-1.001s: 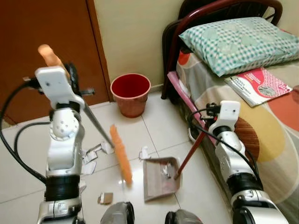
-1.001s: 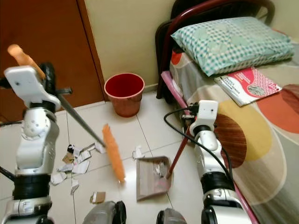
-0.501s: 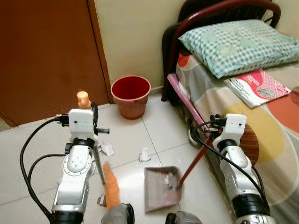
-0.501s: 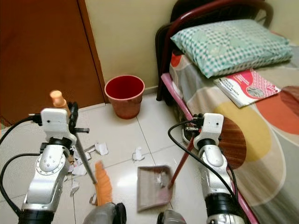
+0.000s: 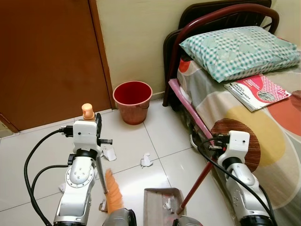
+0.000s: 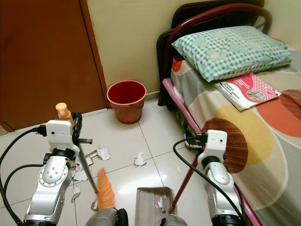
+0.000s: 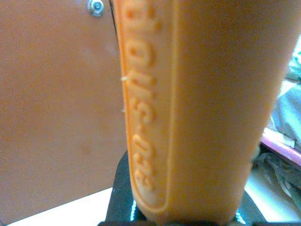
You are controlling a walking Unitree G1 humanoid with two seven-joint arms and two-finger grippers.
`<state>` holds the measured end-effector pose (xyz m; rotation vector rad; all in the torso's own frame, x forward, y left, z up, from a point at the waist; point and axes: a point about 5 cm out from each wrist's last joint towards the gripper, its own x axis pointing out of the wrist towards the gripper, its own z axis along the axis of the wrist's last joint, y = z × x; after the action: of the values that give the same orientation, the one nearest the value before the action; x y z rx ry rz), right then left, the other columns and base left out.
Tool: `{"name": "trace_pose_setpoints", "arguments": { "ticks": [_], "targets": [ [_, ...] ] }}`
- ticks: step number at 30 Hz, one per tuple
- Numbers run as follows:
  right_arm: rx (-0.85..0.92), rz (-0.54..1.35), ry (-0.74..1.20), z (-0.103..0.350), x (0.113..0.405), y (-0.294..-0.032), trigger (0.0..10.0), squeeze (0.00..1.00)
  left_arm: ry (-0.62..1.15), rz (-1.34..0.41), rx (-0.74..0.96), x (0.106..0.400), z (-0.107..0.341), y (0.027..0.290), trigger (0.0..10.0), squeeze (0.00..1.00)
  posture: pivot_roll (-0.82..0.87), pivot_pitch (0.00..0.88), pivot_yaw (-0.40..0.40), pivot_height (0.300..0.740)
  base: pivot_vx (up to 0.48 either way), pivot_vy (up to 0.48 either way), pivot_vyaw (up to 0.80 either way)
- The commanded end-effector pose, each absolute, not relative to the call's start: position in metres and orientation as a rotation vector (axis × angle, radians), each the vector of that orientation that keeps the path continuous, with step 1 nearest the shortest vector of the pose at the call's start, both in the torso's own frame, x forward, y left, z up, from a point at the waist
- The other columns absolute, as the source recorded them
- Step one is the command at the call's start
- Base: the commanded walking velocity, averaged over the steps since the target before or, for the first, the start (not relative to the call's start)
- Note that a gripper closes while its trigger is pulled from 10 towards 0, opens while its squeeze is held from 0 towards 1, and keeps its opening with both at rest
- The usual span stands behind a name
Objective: Sweep floor
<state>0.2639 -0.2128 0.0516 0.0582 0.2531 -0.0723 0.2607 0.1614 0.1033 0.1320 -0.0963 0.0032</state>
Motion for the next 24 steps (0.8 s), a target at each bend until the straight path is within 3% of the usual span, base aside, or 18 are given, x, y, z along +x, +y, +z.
{"name": "trace_pose_setpoints", "arguments": {
  "ticks": [1,7,15,24],
  "targets": [
    [0.060,-0.089,0.242,0.057,0.265,-0.219,10.0,0.00,-0.104,-0.002,0.130,0.262,0.103,0.159,10.0,0.00,-0.02,0.000,-0.010,0.740,0.000,0.000,0.00],
    [0.087,-0.104,0.155,0.078,0.284,-0.218,10.0,0.00,-0.107,-0.011,0.128,0.266,0.103,0.157,10.0,0.00,-0.03,0.000,-0.004,0.740,0.000,0.000,0.00],
    [0.106,-0.060,0.096,0.093,0.300,-0.210,10.0,0.00,-0.102,-0.005,0.137,0.269,0.103,0.160,10.0,0.00,-0.03,0.000,0.007,0.740,0.000,0.000,-0.67],
    [0.105,-0.034,0.063,0.103,0.309,-0.205,10.0,0.00,-0.106,0.007,0.129,0.271,0.104,0.158,10.0,0.00,-0.03,0.000,0.008,0.740,0.030,0.000,0.00]
  ]
}}
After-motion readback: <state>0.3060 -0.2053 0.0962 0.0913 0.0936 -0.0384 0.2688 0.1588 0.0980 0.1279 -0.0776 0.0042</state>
